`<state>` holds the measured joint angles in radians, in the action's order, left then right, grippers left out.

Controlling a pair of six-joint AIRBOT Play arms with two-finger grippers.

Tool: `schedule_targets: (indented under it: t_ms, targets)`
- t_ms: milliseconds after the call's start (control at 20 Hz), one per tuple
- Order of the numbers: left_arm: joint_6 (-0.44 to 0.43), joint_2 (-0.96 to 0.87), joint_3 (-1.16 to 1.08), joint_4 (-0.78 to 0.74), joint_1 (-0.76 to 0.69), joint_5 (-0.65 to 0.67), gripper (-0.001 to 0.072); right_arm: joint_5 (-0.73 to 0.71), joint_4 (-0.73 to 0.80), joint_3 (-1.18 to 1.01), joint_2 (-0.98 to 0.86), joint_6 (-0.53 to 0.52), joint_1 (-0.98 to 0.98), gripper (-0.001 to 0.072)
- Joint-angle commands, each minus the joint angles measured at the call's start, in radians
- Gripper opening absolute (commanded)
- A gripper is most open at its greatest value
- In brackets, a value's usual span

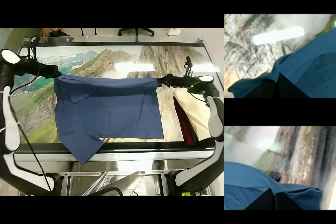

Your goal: Fold the shirts.

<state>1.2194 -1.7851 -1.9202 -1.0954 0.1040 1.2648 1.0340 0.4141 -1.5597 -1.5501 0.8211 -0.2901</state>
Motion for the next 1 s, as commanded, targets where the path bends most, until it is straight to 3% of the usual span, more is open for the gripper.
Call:
schedule_targets:
  t_ms: [0,200,450,950]
  targets:
    - [0.051,-0.117,-0.159,-0.093,-0.002,0.115,0.0013,0.003,0.005,-0.122,-0.089,0.016,0.006,0.0018]
    - [0.081,-0.054,-0.035,-0.110,-0.001,0.132,0.0013,0.127,0.116,-0.134,-0.087,0.045,0.014,0.0018]
    - [0.143,0.037,0.137,-0.295,-0.014,0.146,0.0013,0.177,0.343,-0.131,-0.087,0.130,0.053,0.0018]
    - [0.169,0.064,0.388,-0.298,-0.032,0.023,0.0015,0.119,0.414,-0.131,-0.090,0.175,0.105,0.0019]
